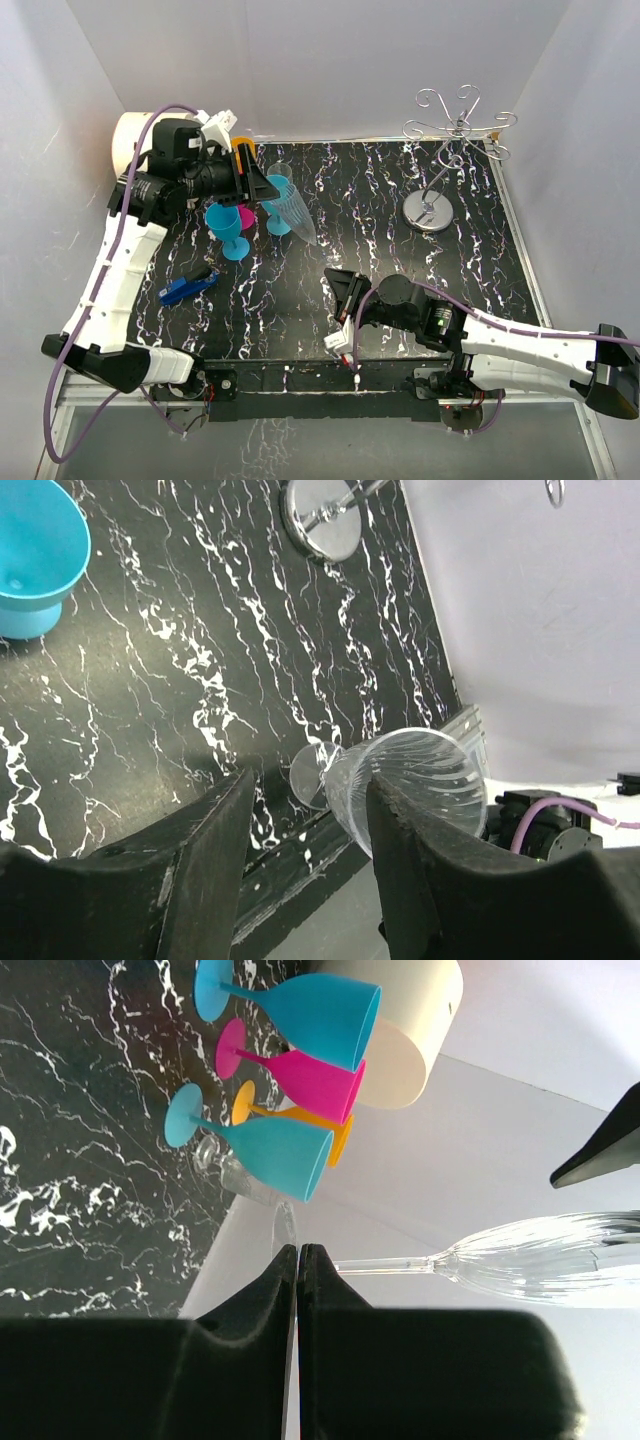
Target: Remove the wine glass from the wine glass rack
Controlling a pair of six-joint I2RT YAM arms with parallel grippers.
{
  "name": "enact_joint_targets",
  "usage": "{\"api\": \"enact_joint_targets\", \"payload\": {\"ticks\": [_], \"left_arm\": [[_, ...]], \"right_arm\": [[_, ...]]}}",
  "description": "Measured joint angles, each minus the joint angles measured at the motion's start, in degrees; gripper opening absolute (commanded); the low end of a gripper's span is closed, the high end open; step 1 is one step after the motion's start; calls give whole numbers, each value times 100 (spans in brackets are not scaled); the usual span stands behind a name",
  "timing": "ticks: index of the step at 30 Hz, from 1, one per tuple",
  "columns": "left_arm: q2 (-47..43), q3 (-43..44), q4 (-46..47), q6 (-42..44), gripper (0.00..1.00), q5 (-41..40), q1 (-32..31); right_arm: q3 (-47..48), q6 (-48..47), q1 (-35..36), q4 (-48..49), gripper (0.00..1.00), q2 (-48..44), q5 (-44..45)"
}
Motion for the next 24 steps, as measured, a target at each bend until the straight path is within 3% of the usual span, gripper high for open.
{"api": "enact_joint_targets", "payload": {"ticks": [18, 24], "left_arm": [[-195, -452, -131, 48, 16, 608, 22], [-341, -466, -323, 101, 0, 610, 22]], "right_arm": [[-260, -852, 55, 275, 0, 116, 382], [-271, -1010, 92, 413, 1, 278, 448]]}}
